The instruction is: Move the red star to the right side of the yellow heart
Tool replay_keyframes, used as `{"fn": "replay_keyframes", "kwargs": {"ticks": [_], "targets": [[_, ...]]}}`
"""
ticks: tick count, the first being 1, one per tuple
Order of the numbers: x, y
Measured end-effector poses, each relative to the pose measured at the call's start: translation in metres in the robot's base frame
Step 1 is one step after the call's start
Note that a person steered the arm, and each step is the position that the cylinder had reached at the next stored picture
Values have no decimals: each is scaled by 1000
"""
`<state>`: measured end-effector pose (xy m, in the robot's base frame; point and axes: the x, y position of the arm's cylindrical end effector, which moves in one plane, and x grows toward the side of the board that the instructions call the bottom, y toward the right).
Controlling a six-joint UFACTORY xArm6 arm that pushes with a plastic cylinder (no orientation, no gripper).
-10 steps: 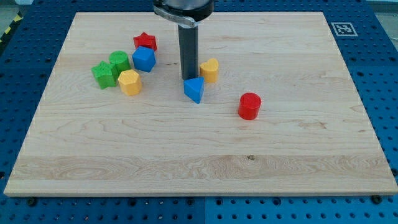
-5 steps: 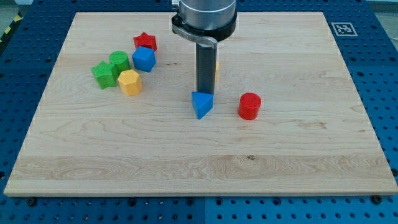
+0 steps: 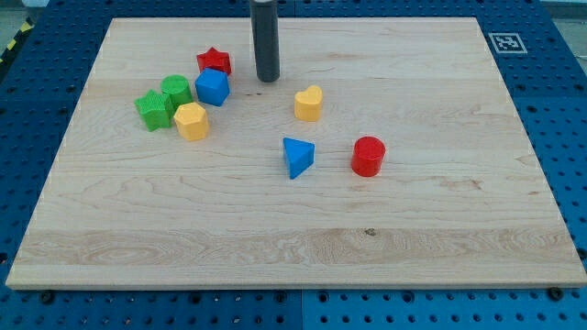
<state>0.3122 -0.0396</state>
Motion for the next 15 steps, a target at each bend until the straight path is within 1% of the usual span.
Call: {"fn": "replay_keyframes", "kwargs": {"ticks": [1,2,3,4,5,6,7,9,10,11,12,13,15], "targets": [[-46,-7],[-85,-44],[-82,-97],[-55,-147],[-35,-159],[-14,-151],[7,-128],[10,-68],[10,-59],[9,-67],[-5,-84],[-10,-77],[-10,-44]]}}
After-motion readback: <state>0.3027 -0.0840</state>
